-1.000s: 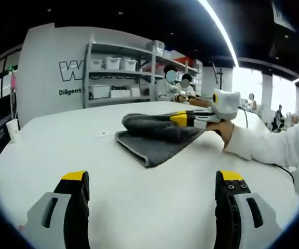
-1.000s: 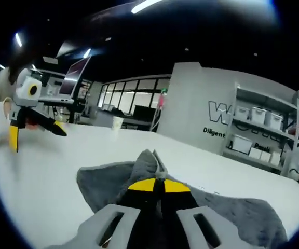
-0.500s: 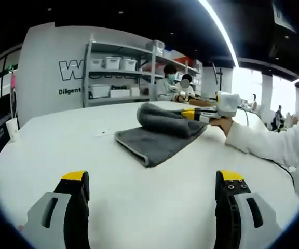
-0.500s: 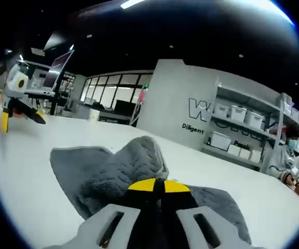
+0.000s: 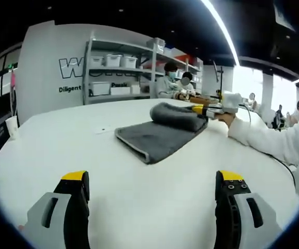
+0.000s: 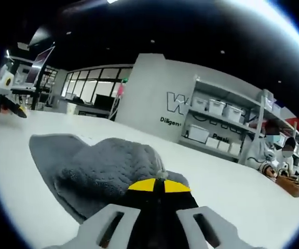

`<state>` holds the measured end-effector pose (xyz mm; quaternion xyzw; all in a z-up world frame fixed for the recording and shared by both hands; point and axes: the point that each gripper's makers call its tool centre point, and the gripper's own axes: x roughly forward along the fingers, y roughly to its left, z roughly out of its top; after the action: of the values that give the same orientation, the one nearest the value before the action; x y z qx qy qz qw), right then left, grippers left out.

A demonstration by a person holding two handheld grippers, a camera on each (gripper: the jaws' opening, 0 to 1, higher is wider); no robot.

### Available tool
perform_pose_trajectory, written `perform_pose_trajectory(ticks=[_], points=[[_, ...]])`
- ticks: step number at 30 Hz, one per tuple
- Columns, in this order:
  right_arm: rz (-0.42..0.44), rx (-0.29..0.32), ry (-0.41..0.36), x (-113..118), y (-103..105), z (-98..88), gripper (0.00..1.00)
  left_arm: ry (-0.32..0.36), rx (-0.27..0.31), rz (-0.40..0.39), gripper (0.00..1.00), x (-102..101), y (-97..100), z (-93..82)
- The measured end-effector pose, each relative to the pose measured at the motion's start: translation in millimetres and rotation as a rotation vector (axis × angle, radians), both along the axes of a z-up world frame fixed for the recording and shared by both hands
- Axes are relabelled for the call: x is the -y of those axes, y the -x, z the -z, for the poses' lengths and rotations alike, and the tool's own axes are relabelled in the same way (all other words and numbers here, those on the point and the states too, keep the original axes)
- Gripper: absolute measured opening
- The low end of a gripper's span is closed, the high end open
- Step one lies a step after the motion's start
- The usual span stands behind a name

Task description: Open the folded towel by lifting each exposed corner and separating the folded layers until the towel lies flat within the target outline without major curled edges

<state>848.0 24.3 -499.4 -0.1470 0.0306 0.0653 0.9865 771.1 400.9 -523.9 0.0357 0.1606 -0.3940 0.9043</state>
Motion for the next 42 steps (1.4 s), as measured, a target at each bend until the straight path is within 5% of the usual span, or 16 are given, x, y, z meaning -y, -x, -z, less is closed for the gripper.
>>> perform_pose_trajectory(ticks=[28, 42], points=[[0.257, 0.022, -0.013, 132, 31, -1.9, 0.0, -0.003, -0.008, -0.003, 0.99, -2, -3.0, 2.2], [0.33, 0.014, -0.023, 174, 49, 2.7, 0.0, -0.009, -0.014, -0.005, 0.99, -1, -3.5, 5.4]])
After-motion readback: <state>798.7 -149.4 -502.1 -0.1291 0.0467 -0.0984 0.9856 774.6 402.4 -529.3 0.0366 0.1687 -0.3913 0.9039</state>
